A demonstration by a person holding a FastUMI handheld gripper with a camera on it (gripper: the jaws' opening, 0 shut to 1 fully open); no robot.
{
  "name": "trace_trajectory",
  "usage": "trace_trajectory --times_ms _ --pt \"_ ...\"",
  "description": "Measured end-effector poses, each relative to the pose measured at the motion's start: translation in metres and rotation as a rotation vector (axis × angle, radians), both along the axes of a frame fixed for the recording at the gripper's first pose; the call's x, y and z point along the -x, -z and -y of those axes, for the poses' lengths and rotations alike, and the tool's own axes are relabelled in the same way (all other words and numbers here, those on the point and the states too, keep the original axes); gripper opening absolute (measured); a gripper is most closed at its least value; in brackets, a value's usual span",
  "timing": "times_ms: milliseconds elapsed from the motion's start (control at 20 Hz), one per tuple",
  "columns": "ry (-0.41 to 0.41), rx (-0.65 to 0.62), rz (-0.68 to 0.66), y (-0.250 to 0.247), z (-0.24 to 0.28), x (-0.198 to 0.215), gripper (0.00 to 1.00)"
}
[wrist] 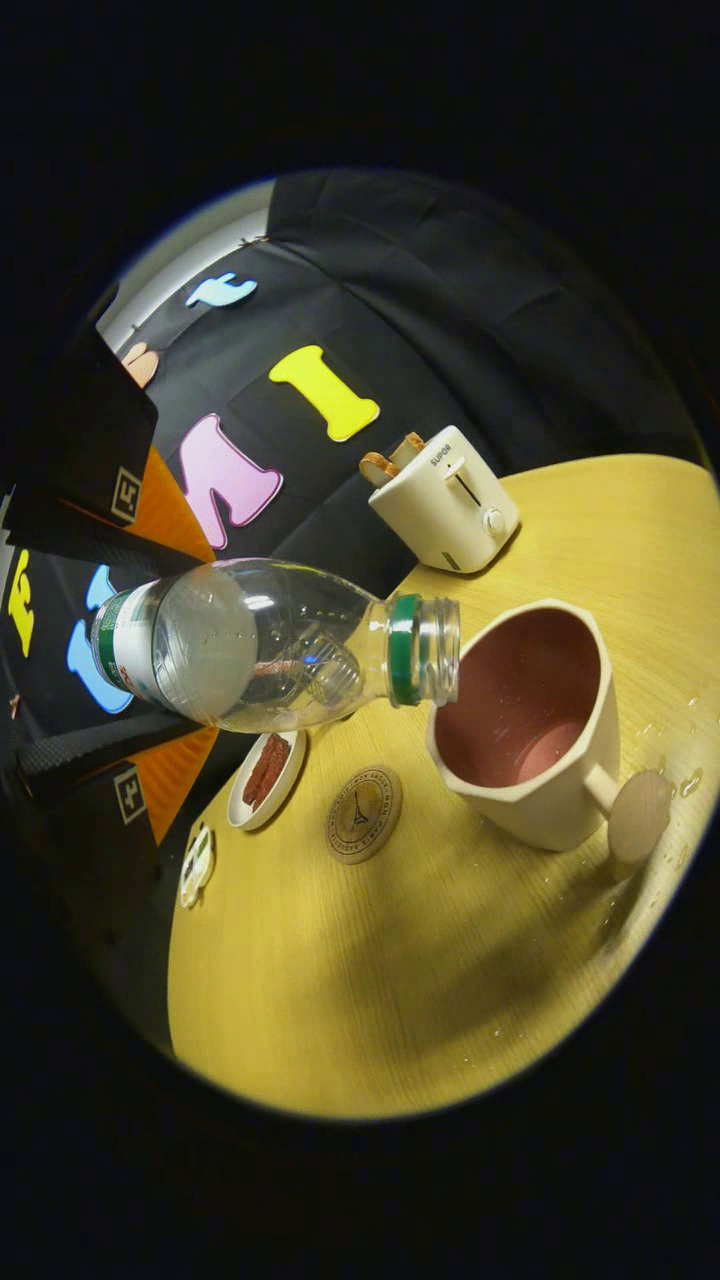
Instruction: Take the bottle from table, then pour the juice into the cup, finally place the bottle on the coaster
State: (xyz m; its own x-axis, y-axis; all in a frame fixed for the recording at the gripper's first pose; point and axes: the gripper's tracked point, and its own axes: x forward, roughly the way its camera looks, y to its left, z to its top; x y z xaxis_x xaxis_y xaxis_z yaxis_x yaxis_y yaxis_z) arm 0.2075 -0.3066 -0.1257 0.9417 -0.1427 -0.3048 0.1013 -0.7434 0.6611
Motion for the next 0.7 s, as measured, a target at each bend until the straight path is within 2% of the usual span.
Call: trace_trajectory --times_ms 150,450,700 --pt "-0.073 0.206 -0.054 -0.004 -0.014 0.011 0.73" --pt "-0.287 0.747 -0.169 -0.019 -0.045 0.034 0.72" --pt "-0.332 1.168 -0.257 -0.023 -0.046 0.040 0.73"
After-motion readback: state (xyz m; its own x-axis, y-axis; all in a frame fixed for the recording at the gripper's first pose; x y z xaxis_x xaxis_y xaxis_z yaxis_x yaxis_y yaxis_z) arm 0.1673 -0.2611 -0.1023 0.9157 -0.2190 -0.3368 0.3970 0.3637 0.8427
